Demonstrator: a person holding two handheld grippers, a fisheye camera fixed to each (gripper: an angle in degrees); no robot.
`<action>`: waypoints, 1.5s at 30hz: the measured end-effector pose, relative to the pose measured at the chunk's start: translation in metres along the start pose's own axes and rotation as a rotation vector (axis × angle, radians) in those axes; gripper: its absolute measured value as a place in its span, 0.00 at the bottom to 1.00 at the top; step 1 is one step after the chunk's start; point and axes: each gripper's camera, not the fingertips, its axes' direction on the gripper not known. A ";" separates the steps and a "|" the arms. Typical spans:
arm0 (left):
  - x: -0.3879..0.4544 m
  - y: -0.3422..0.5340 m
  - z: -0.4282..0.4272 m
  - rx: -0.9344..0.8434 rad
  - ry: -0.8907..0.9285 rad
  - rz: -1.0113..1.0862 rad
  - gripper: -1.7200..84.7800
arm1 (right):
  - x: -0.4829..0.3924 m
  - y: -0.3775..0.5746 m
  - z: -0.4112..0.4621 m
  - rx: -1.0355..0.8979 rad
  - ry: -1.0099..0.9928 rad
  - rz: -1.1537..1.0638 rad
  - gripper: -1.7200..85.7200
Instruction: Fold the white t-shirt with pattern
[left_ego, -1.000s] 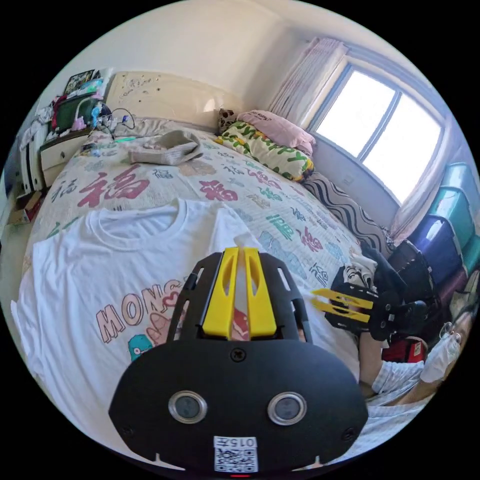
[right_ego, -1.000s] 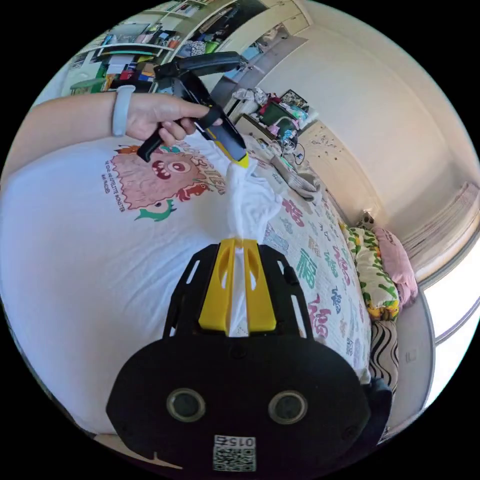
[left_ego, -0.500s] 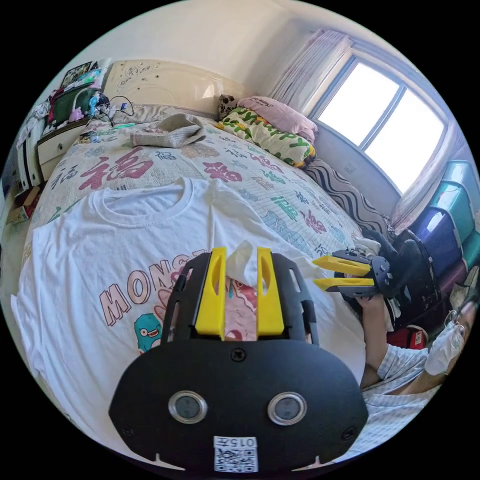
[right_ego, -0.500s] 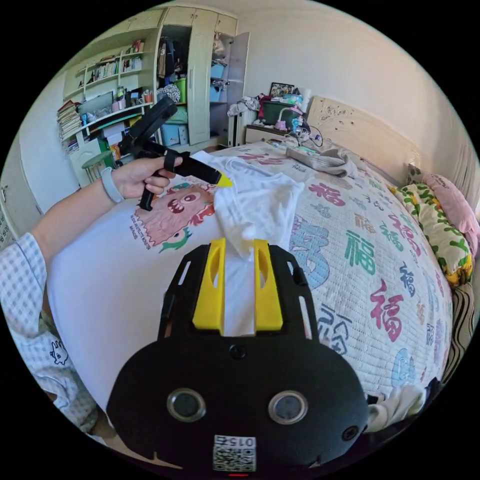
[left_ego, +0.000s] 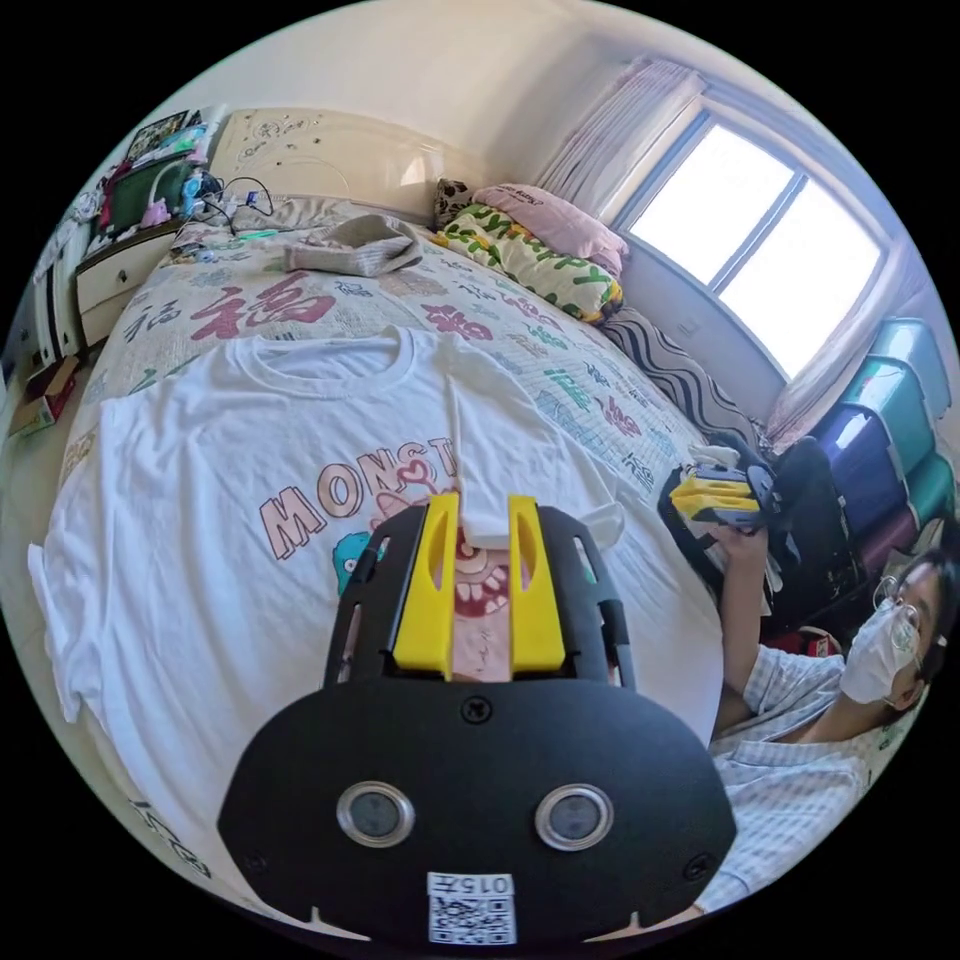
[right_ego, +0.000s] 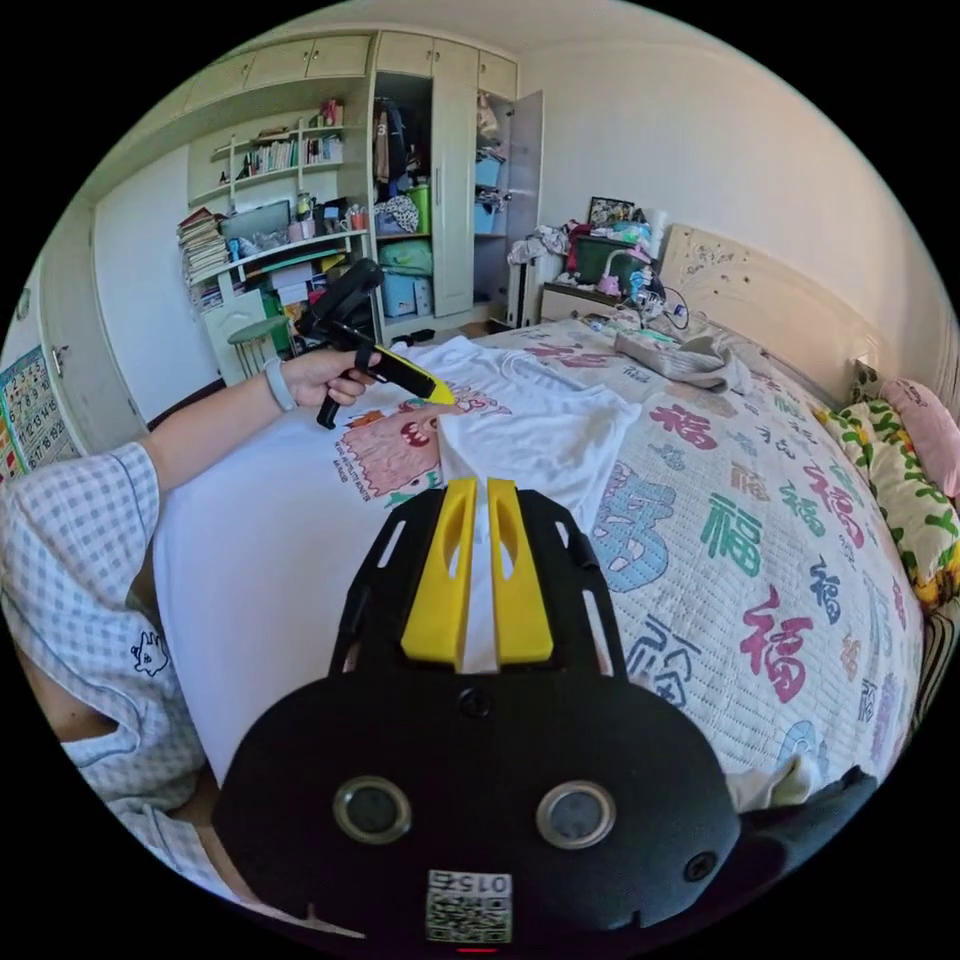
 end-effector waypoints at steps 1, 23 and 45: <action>0.001 -0.005 0.011 -0.041 0.003 -0.005 0.11 | 0.003 -0.003 0.004 0.004 -0.008 0.013 0.03; 0.061 -0.001 0.048 -0.135 -0.168 0.093 0.06 | -0.004 -0.046 0.065 -0.356 -0.038 -0.149 0.01; 0.078 -0.143 0.189 -0.180 -0.243 0.043 0.04 | 0.103 -0.094 0.090 -0.306 0.037 0.257 0.02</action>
